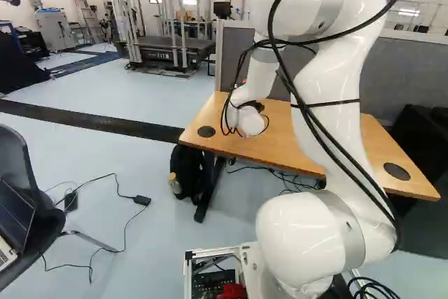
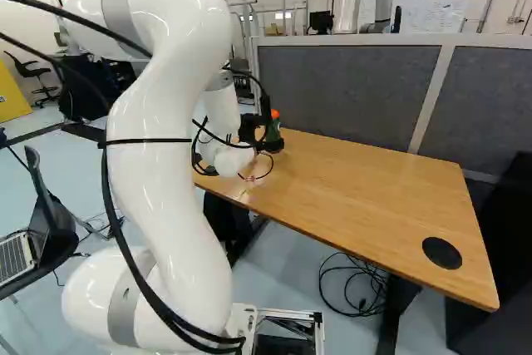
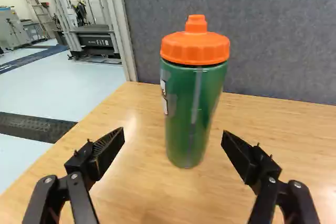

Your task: Pick up the green bottle from the table

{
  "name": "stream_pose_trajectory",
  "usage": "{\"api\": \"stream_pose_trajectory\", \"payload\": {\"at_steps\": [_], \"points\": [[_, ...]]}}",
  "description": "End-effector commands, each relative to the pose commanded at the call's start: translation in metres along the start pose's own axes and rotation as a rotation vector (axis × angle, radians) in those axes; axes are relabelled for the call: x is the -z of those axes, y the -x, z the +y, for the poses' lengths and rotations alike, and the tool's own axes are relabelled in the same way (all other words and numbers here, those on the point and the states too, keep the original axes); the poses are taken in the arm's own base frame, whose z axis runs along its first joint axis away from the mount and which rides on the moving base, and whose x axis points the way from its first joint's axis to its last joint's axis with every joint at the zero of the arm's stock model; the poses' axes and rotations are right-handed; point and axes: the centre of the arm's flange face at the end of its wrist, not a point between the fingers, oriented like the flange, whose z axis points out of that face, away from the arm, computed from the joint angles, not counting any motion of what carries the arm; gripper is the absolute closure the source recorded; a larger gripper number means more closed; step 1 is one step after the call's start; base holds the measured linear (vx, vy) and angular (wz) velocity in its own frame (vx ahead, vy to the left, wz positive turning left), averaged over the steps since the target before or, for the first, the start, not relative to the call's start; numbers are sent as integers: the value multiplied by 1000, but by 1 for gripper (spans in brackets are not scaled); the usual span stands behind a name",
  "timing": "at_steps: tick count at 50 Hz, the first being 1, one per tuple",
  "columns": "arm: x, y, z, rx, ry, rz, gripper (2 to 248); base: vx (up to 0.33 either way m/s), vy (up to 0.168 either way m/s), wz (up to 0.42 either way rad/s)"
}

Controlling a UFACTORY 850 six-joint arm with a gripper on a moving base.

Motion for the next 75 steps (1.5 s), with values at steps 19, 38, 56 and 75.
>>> {"api": "stream_pose_trajectory", "payload": {"at_steps": [19, 38, 56, 75], "points": [[-33, 12, -4, 0, 7, 64, 3, 0, 0, 0], [-64, 12, -2, -6, 19, 109, 3, 0, 0, 0], [-97, 10, 2, -16, 33, 140, 7, 0, 0, 0], [-107, 10, 2, -18, 34, 150, 137, 0, 0, 0]]}}
